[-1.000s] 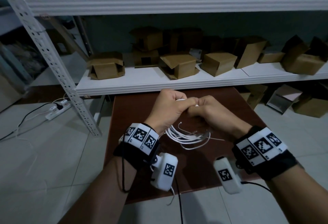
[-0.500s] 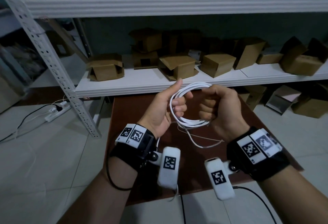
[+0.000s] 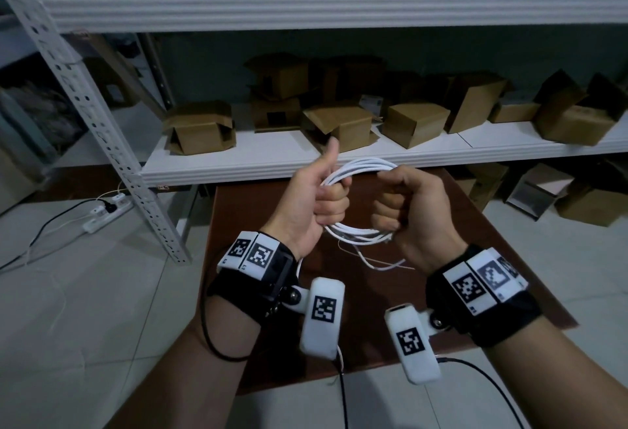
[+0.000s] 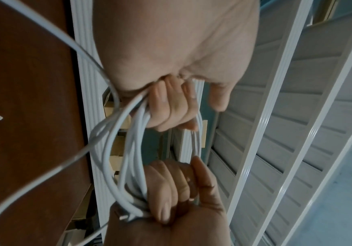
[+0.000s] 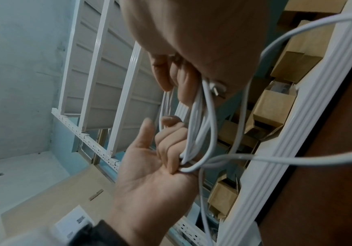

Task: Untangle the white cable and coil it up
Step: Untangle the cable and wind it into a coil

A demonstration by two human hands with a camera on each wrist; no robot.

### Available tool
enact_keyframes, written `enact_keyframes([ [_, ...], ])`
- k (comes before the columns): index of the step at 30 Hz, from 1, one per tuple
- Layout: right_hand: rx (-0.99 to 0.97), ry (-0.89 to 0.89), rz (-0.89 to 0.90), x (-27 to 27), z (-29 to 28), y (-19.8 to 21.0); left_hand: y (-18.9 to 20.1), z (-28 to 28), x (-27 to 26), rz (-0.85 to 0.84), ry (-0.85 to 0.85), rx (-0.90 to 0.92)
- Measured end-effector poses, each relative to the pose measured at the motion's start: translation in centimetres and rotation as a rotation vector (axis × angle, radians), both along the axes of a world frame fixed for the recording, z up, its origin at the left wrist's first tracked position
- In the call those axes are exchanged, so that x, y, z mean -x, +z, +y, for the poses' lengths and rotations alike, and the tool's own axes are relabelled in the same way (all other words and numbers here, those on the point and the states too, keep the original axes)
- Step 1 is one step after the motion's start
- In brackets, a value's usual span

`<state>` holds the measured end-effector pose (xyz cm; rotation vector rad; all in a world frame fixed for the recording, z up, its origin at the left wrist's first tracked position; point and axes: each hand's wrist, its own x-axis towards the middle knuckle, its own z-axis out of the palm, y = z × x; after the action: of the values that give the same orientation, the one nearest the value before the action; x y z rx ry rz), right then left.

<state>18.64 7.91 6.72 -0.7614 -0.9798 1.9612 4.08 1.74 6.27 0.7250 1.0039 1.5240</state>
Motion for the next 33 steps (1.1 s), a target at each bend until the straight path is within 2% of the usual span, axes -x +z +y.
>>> enact_keyframes([
  [3,-0.037,0.031,-0.014,0.2,-0.1,-0.4,-0.2,0.2,-0.4,0.197,0.134,0.0],
  [5,-0.058,0.082,-0.026,0.1,-0.1,-0.5,-0.3,0.3,-0.4,0.258,0.181,-0.006],
  [9,-0.17,0.251,-0.112,-0.6,-0.2,0.2,-0.1,0.2,0.1,0.325,0.166,-0.016],
  [11,-0.227,0.305,-0.2,-1.0,-0.2,0.5,-0.2,0.1,0.0,0.42,0.132,-0.019],
  [14,-0.291,0.281,-0.351,-1.0,-0.3,0.3,-0.6,0.1,-0.6,0.597,0.126,-0.031],
  [17,-0.304,0.228,-0.398,-0.8,-0.5,0.1,-0.8,0.2,-0.7,0.674,0.139,-0.044],
  [21,-0.476,0.255,-0.564,-0.8,-0.7,0.4,-0.7,0.1,-1.0,0.811,0.087,-0.037],
  [24,-0.518,0.255,-0.622,-0.8,-0.8,0.5,-0.8,0.0,-1.1,0.827,0.047,-0.021],
  [27,-0.46,0.199,-0.59,-0.5,-0.9,0.3,-0.7,0.0,-0.9,0.803,0.04,-0.029],
  [30,-0.408,0.139,-0.503,-0.1,-1.4,0.7,-0.2,-0.2,-0.7,0.716,0.034,-0.072],
  [33,-0.326,0.069,-0.37,-0.2,-1.2,0.9,0.1,-0.7,-0.5,0.555,-0.002,-0.096],
])
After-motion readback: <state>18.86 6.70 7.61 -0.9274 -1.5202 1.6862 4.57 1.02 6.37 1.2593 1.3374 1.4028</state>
